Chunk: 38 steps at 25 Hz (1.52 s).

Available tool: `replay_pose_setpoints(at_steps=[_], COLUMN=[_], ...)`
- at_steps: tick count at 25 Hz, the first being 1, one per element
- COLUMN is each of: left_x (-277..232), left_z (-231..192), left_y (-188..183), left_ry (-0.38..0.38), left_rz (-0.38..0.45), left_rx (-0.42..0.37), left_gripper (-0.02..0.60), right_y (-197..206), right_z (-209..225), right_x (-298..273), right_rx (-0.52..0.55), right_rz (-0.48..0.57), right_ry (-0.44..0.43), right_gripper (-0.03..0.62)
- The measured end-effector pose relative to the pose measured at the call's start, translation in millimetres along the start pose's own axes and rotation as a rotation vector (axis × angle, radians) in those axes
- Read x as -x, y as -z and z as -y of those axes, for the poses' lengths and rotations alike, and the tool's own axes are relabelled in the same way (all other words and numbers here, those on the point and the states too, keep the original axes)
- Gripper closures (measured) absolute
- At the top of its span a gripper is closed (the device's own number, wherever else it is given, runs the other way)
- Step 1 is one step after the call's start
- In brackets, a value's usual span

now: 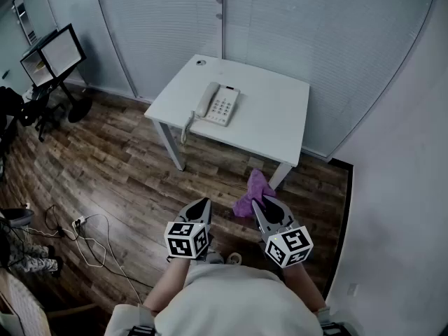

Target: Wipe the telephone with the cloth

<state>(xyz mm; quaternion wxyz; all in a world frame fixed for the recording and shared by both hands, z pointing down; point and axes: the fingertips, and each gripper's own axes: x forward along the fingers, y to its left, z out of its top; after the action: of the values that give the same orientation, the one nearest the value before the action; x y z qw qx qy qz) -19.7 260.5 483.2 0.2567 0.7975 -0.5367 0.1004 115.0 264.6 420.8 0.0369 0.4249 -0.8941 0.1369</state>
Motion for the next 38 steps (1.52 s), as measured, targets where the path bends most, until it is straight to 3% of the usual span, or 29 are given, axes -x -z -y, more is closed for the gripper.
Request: replay_pose_setpoints(at_steps=[15,25,38], left_x=[-4.3,-6.2,-12.3], left_z=[16.1,24.5,8.8], left_y=[7.2,16.6,7.0], left_ry=[0.004,-0.001,-0.043], left_rz=[-0.007,-0.028,-0.028], left_rx=[-0.010,-0.004,0.014], left_gripper=[0.560,0.560,0.560], right_y=[5.5,9.6,5.1], right_z=[7.2,-0.4,20.9], right_x=[12.3,13.4,0.5], right_rx=[-0.018,-0.009,-0.040], right_rz=[-0.006,-0.010,-0.010], right_ry=[-0.015,-0.096,-0.065], right_gripper=[0.513,0.513,0.513])
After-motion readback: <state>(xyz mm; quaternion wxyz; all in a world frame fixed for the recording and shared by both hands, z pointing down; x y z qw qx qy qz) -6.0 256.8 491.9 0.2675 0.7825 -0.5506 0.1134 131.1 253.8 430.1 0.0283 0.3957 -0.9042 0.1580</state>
